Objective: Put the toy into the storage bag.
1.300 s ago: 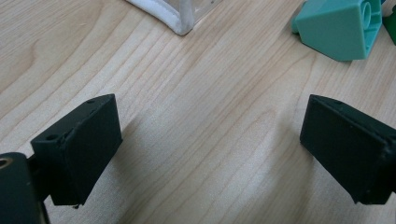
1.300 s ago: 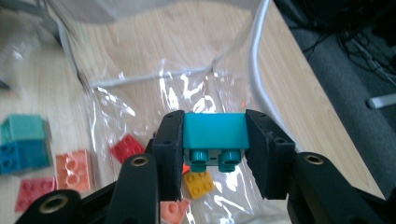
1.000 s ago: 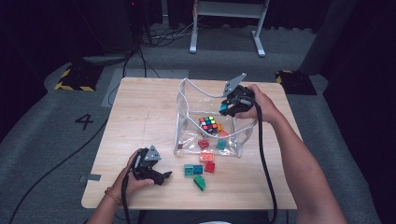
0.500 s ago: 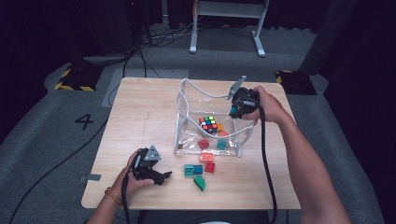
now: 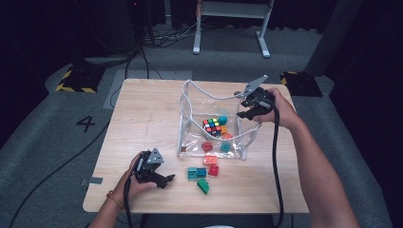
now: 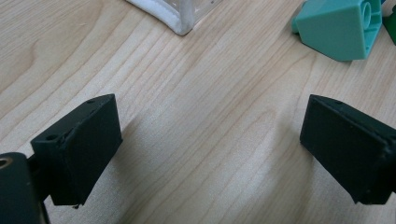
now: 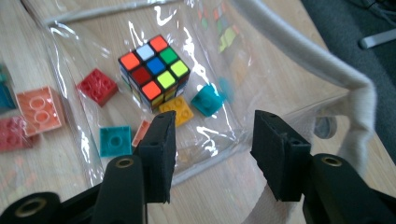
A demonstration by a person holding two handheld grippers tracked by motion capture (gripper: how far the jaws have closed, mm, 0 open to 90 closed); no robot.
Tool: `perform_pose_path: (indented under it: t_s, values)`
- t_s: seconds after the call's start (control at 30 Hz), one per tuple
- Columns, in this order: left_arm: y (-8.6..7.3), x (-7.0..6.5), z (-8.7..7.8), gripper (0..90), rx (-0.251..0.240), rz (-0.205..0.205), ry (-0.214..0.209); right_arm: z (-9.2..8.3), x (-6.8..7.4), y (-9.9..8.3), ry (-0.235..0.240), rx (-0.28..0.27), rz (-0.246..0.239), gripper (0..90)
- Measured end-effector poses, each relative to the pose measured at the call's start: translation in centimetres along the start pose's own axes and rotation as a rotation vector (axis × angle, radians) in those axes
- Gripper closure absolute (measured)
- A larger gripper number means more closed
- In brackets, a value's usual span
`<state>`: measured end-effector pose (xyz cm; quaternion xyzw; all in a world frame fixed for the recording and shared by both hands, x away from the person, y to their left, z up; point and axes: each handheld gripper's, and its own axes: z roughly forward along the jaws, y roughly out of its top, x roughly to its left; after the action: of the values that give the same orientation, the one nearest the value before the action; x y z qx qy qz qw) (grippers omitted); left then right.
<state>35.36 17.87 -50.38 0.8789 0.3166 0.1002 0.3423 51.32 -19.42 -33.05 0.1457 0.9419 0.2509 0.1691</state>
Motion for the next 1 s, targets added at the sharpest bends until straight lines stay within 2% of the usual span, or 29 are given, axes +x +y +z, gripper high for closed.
perform_pose_path:
  t_s: [0.1,0.13,0.2,0.27,0.33,0.37,0.47,0.53,0.67,0.73,0.9,0.93,1.0]
  values:
    - [0.0,0.0,0.0,5.5,0.0,0.0,0.0,-0.9,0.2,-0.4,-0.015,-0.061,0.022,49.7]
    - [0.0,0.0,0.0,5.5,0.002,0.003,0.0,-1.5,0.4,-0.8,-0.016,-0.099,0.066,47.7]
    - [0.0,0.0,0.0,5.5,0.0,0.0,0.0,-2.0,0.6,-1.1,-0.022,-0.157,0.089,45.7]
    - [0.0,0.0,0.0,5.5,0.0,0.0,0.0,-2.4,0.8,-1.2,-0.03,-0.177,0.093,44.2]
    - [0.0,0.0,0.0,5.5,0.0,0.0,0.0,-3.0,0.9,-1.5,-0.027,-0.224,0.107,40.9]
    - [0.0,0.0,0.0,5.5,0.0,0.0,0.0,-3.6,1.1,-1.8,-0.058,-0.252,0.135,37.6]
    - [0.0,0.0,0.0,5.5,0.0,0.0,0.0,-4.4,1.3,-2.1,-0.072,-0.288,0.146,35.6]
    - [0.0,0.0,0.0,5.5,0.0,0.0,0.0,-5.7,1.9,-2.8,-0.09,-0.347,0.194,34.2]
    - [0.0,0.0,0.0,5.5,0.0,-0.001,0.0,-6.7,2.3,-3.5,-0.116,-0.376,0.207,32.7]
    - [0.0,0.0,0.0,5.5,0.0,0.0,0.0,-7.5,2.9,-4.5,-0.133,-0.419,0.225,32.5]
    - [0.0,0.0,0.0,5.5,0.0,0.0,0.0,-8.2,3.6,-6.0,-0.148,-0.448,0.245,32.0]
    - [0.0,0.0,0.0,5.5,0.0,0.0,0.0,-8.6,4.0,-6.8,-0.15,-0.461,0.25,31.6]
    - [0.0,0.0,0.0,5.5,0.002,0.002,0.0,-8.7,4.2,-7.1,-0.15,-0.464,0.255,31.6]
